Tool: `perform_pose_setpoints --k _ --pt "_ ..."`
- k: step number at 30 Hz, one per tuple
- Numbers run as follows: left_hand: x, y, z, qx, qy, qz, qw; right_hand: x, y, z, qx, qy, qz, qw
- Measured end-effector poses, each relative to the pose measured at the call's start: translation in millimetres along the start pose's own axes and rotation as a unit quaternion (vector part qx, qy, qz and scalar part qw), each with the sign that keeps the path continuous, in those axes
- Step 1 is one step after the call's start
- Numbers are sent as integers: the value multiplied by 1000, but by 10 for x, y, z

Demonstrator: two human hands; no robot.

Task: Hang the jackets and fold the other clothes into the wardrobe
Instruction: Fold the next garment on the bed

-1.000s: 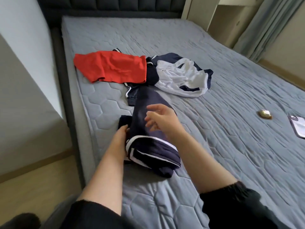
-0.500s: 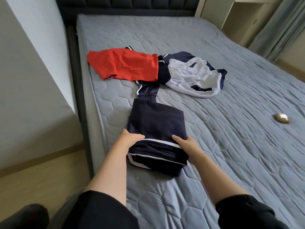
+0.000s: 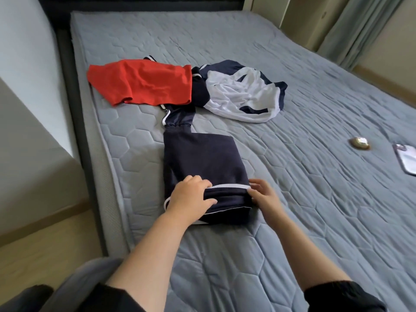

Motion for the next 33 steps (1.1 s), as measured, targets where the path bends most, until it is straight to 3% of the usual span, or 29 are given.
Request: perform_pose_setpoints --k 2,6,10,15,18,21,29,33 --pt "45 96 8 37 -11 -33 999 64 20 69 24 -46 67 996" --pt "42 19 66 6 -11 -26 1000 224 46 101 53 -106 222 968" --pt "-49 -90 116 -41 29 -16 999 363 135 108 100 -167 367 910" --pt "-144 4 196 21 92 -44 995 542 135 228 1 -256 425 868" --pt "-73 65 253 60 86 -118 987 353 5 275 -109 -185 401 890" --pt "79 109 299 92 36 -180 979 18 -20 305 -136 -100 360 918" --pt "552 -40 453 127 -122 -250 952 -36 -21 161 -62 -106 461 879" --pt "691 37 560 175 -217 -211 937 -99 -28 191 -102 -74 477 870"
Point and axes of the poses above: each hand's wrist, its own z-axis away from the middle knuckle, its own y-axis out of the palm, x = y × z, the point moved 9 cm from there along -z, towards the middle knuckle
